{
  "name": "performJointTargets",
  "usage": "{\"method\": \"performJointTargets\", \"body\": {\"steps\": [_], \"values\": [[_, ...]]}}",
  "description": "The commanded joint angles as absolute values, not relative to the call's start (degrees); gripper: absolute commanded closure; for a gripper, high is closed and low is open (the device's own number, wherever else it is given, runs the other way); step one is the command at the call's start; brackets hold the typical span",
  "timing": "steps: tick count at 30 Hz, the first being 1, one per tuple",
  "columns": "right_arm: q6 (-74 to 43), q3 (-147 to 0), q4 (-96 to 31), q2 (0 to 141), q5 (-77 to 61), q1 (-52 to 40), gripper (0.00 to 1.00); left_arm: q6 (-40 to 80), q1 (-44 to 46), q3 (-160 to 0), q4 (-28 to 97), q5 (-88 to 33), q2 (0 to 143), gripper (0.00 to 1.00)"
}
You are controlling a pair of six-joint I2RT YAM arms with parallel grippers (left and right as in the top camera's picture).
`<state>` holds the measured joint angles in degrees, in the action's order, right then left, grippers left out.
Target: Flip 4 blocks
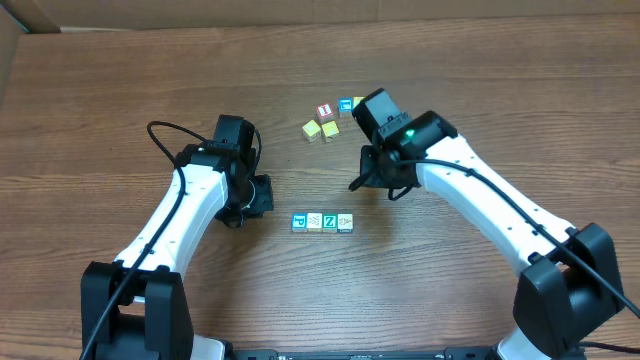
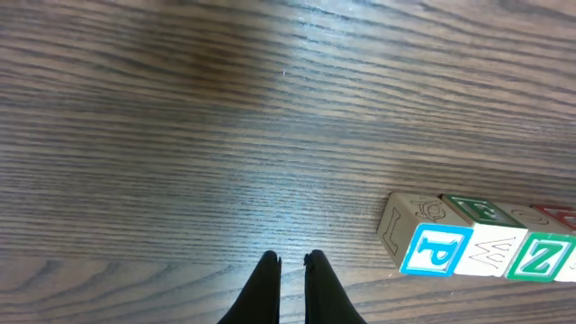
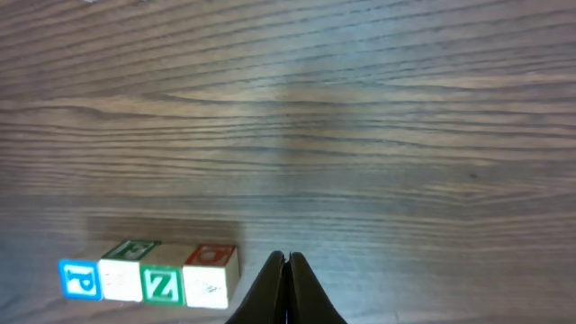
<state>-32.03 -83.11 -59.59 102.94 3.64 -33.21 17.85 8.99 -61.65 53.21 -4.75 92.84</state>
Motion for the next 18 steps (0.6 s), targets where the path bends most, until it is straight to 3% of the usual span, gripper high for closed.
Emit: {"method": "performJointTargets", "body": {"steps": [1, 18], "values": [[-33.23, -79.09, -56.84, 103.15, 0.99, -33.15, 0.96, 19.53, 9.02, -61.14, 52.21, -5.34, 92.53, 0.95], [-33.28, -63.31, -40.97, 103.20, -3.36, -33.15, 0.96, 20.80, 9.04, -60.84, 51.33, -5.89, 98.00, 0.96]]}}
